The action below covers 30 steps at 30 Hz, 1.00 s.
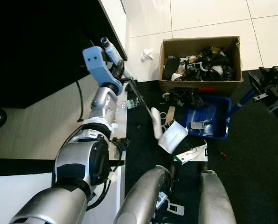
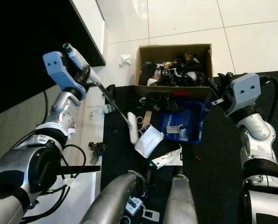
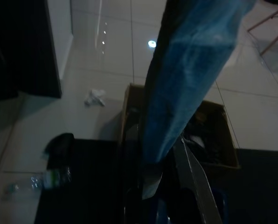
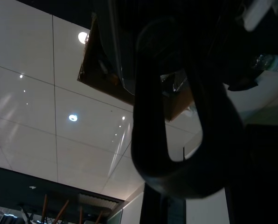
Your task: Sweep floor
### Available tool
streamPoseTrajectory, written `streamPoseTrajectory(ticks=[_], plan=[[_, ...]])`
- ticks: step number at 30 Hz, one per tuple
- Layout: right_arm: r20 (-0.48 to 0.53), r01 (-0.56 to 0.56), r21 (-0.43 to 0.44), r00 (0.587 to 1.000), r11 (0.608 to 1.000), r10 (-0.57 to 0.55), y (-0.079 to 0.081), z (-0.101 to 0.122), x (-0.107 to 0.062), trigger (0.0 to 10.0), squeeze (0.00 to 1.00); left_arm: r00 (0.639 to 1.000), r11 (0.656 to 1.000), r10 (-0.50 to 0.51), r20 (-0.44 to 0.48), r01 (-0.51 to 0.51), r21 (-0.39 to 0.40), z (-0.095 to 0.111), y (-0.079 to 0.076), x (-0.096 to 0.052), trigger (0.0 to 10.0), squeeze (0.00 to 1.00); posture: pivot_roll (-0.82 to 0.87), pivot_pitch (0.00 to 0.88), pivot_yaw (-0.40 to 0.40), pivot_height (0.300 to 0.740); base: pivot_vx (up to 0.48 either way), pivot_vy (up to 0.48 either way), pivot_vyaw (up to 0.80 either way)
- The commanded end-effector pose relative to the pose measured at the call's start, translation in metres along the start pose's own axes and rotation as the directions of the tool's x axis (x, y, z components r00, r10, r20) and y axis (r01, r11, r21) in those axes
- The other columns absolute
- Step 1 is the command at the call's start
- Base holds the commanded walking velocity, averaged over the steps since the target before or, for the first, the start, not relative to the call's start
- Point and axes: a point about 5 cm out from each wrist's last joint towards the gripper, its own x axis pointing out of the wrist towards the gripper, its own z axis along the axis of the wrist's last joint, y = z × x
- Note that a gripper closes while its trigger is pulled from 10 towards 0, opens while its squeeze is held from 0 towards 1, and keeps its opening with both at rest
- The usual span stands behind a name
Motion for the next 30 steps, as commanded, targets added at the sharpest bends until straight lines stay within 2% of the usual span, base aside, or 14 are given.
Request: streamPoseTrajectory(ticks=[1, 4, 5, 7, 8, 9, 13, 14, 17, 19, 23, 24, 29, 30], plan=[[-0.159, -0.062, 0.055, 0.985, 0.997, 0.07, 0.018, -0.032, -0.018, 10.0, 0.0, 1.0, 1.0, 0.022, -0.011, -0.022, -0.019, -0.003, 0.002, -0.001, 10.0, 0.17, -0.09, 0.493, 0.284, 0.74, 0.0, 0.0, 0.0], [-0.159, -0.058, 0.056, 0.985, 0.997, 0.066, 0.018, -0.032, -0.019, 10.0, 0.0, 0.999, 0.997, 0.036, -0.01, -0.037, -0.073, -0.005, -0.005, 0.001, 10.0, 0.18, -0.09, 0.488, 0.287, 0.74, 0.0, 0.0, 0.0], [-0.159, -0.057, 0.057, 0.985, 0.997, 0.066, 0.018, -0.032, -0.019, 10.0, 0.0, 0.999, 0.99, 0.049, -0.001, -0.049, -0.135, -0.005, -0.01, 0.003, 10.0, 0.18, -0.1, 0.483, 0.287, 0.74, 0.0, 0.0, 0.0], [-0.159, -0.057, 0.058, 0.985, 0.997, 0.065, 0.018, -0.032, -0.019, 10.0, 0.0, 0.999, 0.987, 0.053, 0.001, -0.052, -0.154, -0.005, -0.012, 0.004, 10.0, 0.18, -0.1, 0.483, 0.287, 0.74, 0.0, 0.0, 0.0], [-0.155, -0.058, 0.06, 0.986, 0.997, 0.067, 0.02, -0.031, -0.017, 10.0, 0.0, 1.0, 0.972, 0.031, 0.005, -0.029, -0.232, -0.007, -0.025, 0.007, 10.0, 0.19, -0.1, 0.474, 0.285, 0.74, 0.0, 0.0, 0.0], [-0.155, -0.058, 0.06, 0.986, 0.997, 0.067, 0.02, -0.031, -0.017, 10.0, 0.0, 1.0, 0.972, 0.031, 0.005, -0.029, -0.232, -0.007, -0.025, 0.007, 10.0, 0.19, -0.1, 0.474, 0.285, 0.74, 0.0, 0.0, 0.0], [-0.148, -0.058, 0.063, 0.987, 0.996, 0.067, 0.021, -0.029, -0.014, 10.0, 0.0, 0.998, 0.945, -0.067, -0.008, 0.061, -0.322, -0.02, -0.052, 0.008, 10.0, 0.18, -0.09, 0.462, 0.287, 0.74, 0.0, 0.0, 0.0], [-0.148, -0.058, 0.063, 0.987, 0.996, 0.067, 0.021, -0.029, -0.014, 10.0, 0.0, 0.998, 0.945, -0.067, -0.008, 0.061, -0.322, -0.02, -0.052, 0.008, 10.0, 0.18, -0.09, 0.462, 0.287, 0.74, 0.0, 0.0, 0.0], [-0.143, -0.055, 0.065, 0.988, 0.996, 0.064, 0.021, -0.028, -0.013, 10.0, 0.0, 0.974, 0.927, -0.217, -0.063, 0.186, -0.324, -0.043, -0.077, 0.0, 10.0, 0.18, -0.09, 0.452, 0.287, 0.74, 0.0, 0.0, 0.0], [-0.142, -0.054, 0.065, 0.988, 0.996, 0.063, 0.021, -0.028, -0.012, 10.0, 0.0, 0.964, 0.922, -0.253, -0.081, 0.215, -0.323, -0.05, -0.082, -0.003, 10.0, 0.18, -0.08, 0.449, 0.288, 0.74, 0.0, 0.0, 0.0], [-0.141, -0.051, 0.069, 0.988, 0.996, 0.06, 0.022, -0.029, -0.012, 10.0, 0.0, 0.927, 0.871, -0.357, -0.112, 0.287, -0.397, -0.07, -0.098, -0.016, 10.0, 0.18, -0.08, 0.44, 0.287, 0.74, 0.0, 0.0, 0.0], [-0.141, -0.051, 0.069, 0.988, 0.996, 0.06, 0.022, -0.029, -0.012, 10.0, 0.0, 0.927, 0.871, -0.357, -0.112, 0.287, -0.397, -0.07, -0.098, -0.016, 10.0, 0.18, -0.08, 0.44, 0.287, 0.74, 0.0, 0.0, 0.0], [-0.145, -0.048, 0.076, 0.988, 0.996, 0.058, 0.023, -0.029, -0.009, 10.0, 0.0, 0.915, 0.809, -0.399, -0.053, 0.325, -0.49, -0.065, -0.114, -0.016, 10.0, 0.18, -0.06, 0.42, 0.278, 0.74, 0.0, 0.0, 0.0], [-0.145, -0.048, 0.076, 0.988, 0.996, 0.058, 0.023, -0.029, -0.009, 10.0, 0.0, 0.915, 0.809, -0.399, -0.053, 0.325, -0.49, -0.065, -0.114, -0.016, 10.0, 0.18, -0.06, 0.42, 0.278, 0.74, 0.0, 0.0, 0.0]])
